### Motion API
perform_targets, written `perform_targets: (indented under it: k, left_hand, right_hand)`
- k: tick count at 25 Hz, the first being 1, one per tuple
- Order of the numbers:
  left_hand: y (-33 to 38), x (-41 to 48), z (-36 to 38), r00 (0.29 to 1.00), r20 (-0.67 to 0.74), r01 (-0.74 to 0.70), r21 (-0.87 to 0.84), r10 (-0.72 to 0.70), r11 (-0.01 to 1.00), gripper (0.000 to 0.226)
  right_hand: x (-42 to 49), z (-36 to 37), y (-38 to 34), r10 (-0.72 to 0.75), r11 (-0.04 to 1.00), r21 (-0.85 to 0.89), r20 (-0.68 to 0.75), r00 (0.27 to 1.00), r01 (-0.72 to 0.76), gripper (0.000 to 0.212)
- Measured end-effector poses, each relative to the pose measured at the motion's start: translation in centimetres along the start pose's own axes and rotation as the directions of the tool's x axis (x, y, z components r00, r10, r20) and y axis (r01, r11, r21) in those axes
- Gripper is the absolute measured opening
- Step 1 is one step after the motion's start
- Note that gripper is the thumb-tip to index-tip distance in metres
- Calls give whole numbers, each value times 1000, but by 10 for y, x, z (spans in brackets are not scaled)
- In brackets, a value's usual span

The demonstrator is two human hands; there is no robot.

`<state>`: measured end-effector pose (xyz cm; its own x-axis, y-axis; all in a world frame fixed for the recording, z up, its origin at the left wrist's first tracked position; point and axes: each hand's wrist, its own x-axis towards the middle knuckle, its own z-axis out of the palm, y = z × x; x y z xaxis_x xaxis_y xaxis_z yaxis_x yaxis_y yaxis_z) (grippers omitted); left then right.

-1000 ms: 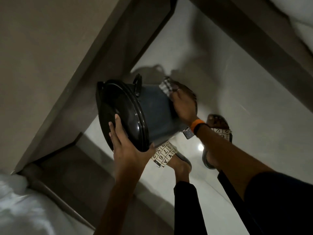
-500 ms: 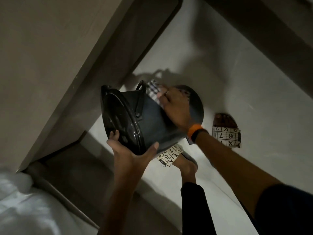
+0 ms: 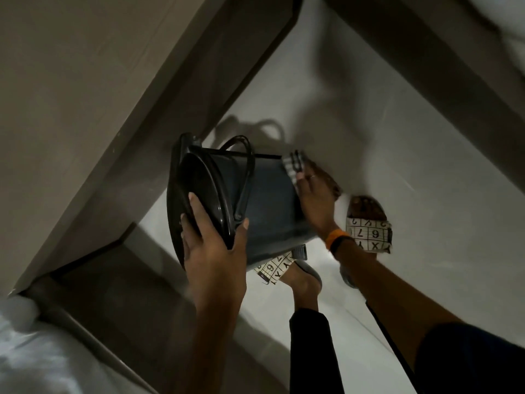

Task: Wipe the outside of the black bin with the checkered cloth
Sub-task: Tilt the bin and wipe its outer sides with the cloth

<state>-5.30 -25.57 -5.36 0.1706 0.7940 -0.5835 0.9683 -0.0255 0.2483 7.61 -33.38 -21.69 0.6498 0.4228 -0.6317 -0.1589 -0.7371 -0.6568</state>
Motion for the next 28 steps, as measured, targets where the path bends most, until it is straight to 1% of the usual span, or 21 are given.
perform_targets:
  k: [2, 3, 4, 5, 6, 7, 8, 9, 10, 11, 12, 13, 15, 17, 19, 20, 21, 22, 24, 26, 28]
  left_hand:
    - [19, 10, -1, 998, -6, -61, 149, 63, 987, 88]
    - [27, 19, -3, 996, 6, -89, 215, 90, 973, 85]
    - [35, 28, -5, 993, 21, -115, 268, 114, 956, 82]
    - [41, 35, -9, 990, 32, -138, 311, 135, 940, 81]
    - [45, 38, -13, 988, 44, -156, 338, 150, 928, 80]
    - [48, 39, -17, 987, 58, -163, 348, 153, 923, 79]
    - [48, 39, -22, 987, 75, -160, 340, 143, 927, 79]
    - [47, 40, -28, 988, 86, -148, 309, 128, 939, 78]
    - [45, 42, -34, 990, 91, -129, 262, 108, 957, 76]
    - [44, 46, -39, 992, 95, -99, 218, 80, 971, 75]
    - [46, 53, -43, 994, 98, -61, 206, 42, 977, 76]
    - [49, 60, -45, 995, 104, -32, 239, 7, 970, 80]
    - [59, 75, -41, 992, 127, -52, 398, 1, 916, 88]
    - [70, 86, -32, 991, 107, -129, 561, 83, 818, 84]
    - [80, 93, -26, 975, 89, -213, 644, 204, 735, 71]
    - [84, 95, -25, 964, 102, -248, 671, 244, 698, 65]
    - [87, 95, -25, 955, 127, -279, 688, 267, 670, 59]
    - [89, 95, -26, 945, 152, -310, 694, 288, 650, 52]
    - [89, 94, -30, 929, 183, -355, 687, 322, 634, 43]
    - [83, 86, -36, 920, 185, -377, 654, 345, 655, 54]
    - [74, 69, -37, 927, 136, -361, 576, 349, 733, 67]
  right_hand:
    - [-42, 13, -23, -189, 973, 144, 57, 980, 179, 49]
    - [-59, 18, -29, -294, 942, 196, 79, 953, 274, 49]
    - [-69, 21, -31, -372, 915, 207, 100, 923, 346, 49]
    - [-69, 20, -27, -401, 909, 167, 114, 909, 381, 50]
    - [-63, 16, -18, -372, 926, 110, 104, 922, 361, 50]
    - [-52, 12, -8, -274, 960, 69, 64, 959, 270, 50]
    - [-40, 7, 1, -142, 988, 68, 20, 990, 140, 48]
    - [-26, 1, 10, -18, 995, 93, -4, 1000, 18, 44]
    - [-14, -4, 19, 81, 990, 120, 5, 997, -81, 40]
    - [-6, -7, 26, 143, 980, 138, 28, 989, -146, 37]
    - [-3, -7, 32, 176, 971, 151, 57, 983, -183, 36]
    - [-3, -5, 37, 183, 969, 154, 67, 981, -191, 36]
    - [-9, 0, 44, 156, 975, 154, 34, 987, -159, 37]
    - [-13, 2, 46, 167, 967, 192, 5, 986, -165, 36]
    - [-10, 0, 41, 201, 952, 235, -9, 980, -194, 35]
    - [-10, -1, 31, 182, 960, 219, -14, 983, -175, 36]
    - [-13, -1, 18, 118, 977, 180, -14, 993, -114, 39]
    - [-19, 2, 1, 11, 989, 148, -13, 1000, -9, 42]
    - [-35, 15, -37, -227, 966, 125, -8, 974, 226, 49]
    - [-50, 26, -57, -383, 923, 54, -1, 924, 382, 48]
    - [-50, 20, -48, -491, 869, -70, -9, 871, 489, 45]
